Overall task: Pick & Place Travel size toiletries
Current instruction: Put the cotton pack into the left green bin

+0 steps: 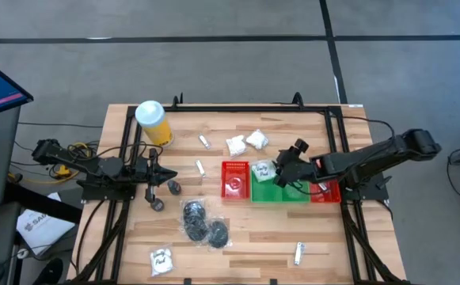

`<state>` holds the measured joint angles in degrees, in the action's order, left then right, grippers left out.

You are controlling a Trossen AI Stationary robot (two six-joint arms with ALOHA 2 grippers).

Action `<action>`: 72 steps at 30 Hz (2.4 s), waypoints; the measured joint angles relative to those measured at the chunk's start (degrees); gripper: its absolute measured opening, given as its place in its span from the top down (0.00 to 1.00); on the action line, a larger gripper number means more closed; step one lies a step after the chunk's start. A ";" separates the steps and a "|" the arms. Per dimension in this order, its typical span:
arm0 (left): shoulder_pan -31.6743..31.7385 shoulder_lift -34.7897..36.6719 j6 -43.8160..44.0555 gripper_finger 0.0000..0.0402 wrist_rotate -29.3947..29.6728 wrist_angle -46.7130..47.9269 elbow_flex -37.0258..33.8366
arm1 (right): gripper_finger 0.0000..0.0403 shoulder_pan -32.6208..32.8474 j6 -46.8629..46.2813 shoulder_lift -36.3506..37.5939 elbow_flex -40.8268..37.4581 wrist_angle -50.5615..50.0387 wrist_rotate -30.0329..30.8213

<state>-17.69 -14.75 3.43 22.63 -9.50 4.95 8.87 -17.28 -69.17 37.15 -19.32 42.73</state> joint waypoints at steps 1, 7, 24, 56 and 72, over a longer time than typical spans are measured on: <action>-0.02 -0.01 0.01 0.97 0.00 0.00 0.00 | 0.48 -0.49 1.63 0.55 0.00 0.99 0.53; -0.02 0.01 0.00 0.97 0.01 0.00 0.00 | 0.54 -5.71 9.80 2.06 0.02 10.49 -2.93; -0.01 0.01 -0.01 0.97 0.01 -0.55 0.00 | 0.60 -26.58 11.85 -6.27 0.01 26.11 -36.99; -0.01 0.01 -0.14 0.97 0.00 -0.95 0.00 | 0.49 -37.51 24.92 -35.19 28.79 -3.18 -38.44; 0.00 0.01 -0.16 0.97 0.01 -1.31 0.00 | 0.52 -37.84 23.70 -35.17 28.28 -4.90 -41.45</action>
<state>-17.69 -14.74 3.27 22.64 -10.81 4.95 -28.97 6.42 -104.33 65.43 -24.22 1.28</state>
